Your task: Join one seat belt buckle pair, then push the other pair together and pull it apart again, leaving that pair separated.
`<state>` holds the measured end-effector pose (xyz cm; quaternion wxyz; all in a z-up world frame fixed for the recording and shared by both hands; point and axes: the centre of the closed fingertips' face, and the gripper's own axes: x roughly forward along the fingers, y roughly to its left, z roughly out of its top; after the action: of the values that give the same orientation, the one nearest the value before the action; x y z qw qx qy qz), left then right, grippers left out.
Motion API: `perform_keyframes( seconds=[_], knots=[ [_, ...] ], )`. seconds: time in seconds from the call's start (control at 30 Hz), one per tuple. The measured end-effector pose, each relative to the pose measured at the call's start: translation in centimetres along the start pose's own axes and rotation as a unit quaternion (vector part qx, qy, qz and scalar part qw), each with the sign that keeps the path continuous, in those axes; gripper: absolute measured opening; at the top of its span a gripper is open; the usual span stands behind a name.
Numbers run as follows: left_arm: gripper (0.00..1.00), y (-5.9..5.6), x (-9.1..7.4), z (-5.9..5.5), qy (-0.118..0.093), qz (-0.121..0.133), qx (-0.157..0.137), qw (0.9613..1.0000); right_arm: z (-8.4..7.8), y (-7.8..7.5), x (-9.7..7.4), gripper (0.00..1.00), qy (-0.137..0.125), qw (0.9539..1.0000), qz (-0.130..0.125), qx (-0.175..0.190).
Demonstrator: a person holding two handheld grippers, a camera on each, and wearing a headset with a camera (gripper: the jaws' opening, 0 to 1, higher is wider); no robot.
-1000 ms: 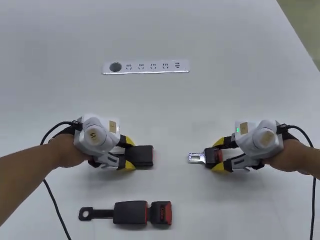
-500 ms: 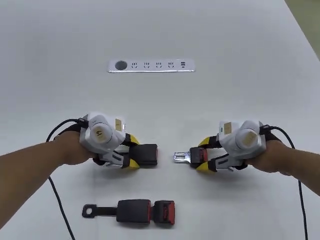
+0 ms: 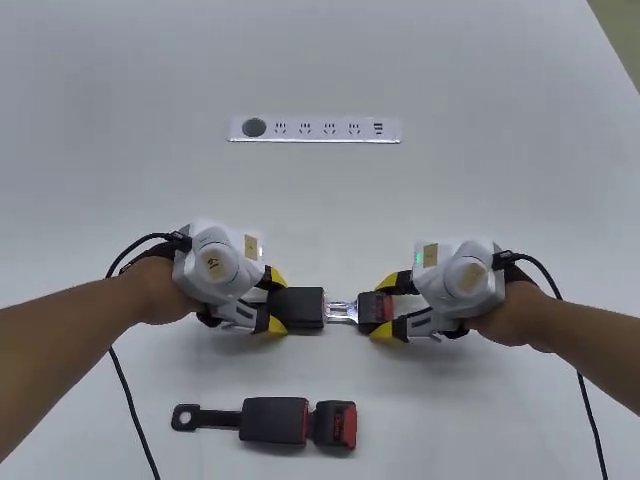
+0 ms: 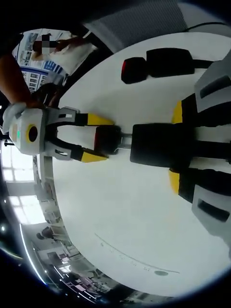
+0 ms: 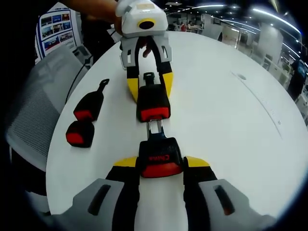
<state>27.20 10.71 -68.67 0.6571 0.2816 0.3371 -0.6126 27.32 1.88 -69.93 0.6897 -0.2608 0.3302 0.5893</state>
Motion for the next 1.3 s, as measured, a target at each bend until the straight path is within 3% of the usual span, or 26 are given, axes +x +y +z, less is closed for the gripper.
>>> perform_keyframes(
  seconds=[0.23,0.27,0.77,0.93,1.3],
  knots=[
    [0.33,0.0,0.0,-0.1,0.004,0.0,0.0,1.0,1.3,0.1,0.8,0.33,-0.002,1.0,0.003,-0.003],
    [0.33,0.0,0.0,-0.1,0.004,-0.002,0.002,1.0,1.1,0.1,0.7,0.33,0.006,0.9998,0.006,-0.016],
    [0.33,0.2,0.0,0.0,0.017,0.0,0.003,0.9998,1.6,0.3,0.1,0.32,-0.004,1.0,0.001,0.001],
    [0.33,0.1,0.0,0.0,0.021,0.0,0.004,0.9998,2.4,0.6,0.7,0.32,-0.011,0.9999,0.0,0.002],
    [0.32,0.2,0.1,-0.3,0.026,-0.013,0.019,0.9994,2.4,0.4,1.1,0.31,-0.012,0.9999,0.005,0.003]
  ],
)
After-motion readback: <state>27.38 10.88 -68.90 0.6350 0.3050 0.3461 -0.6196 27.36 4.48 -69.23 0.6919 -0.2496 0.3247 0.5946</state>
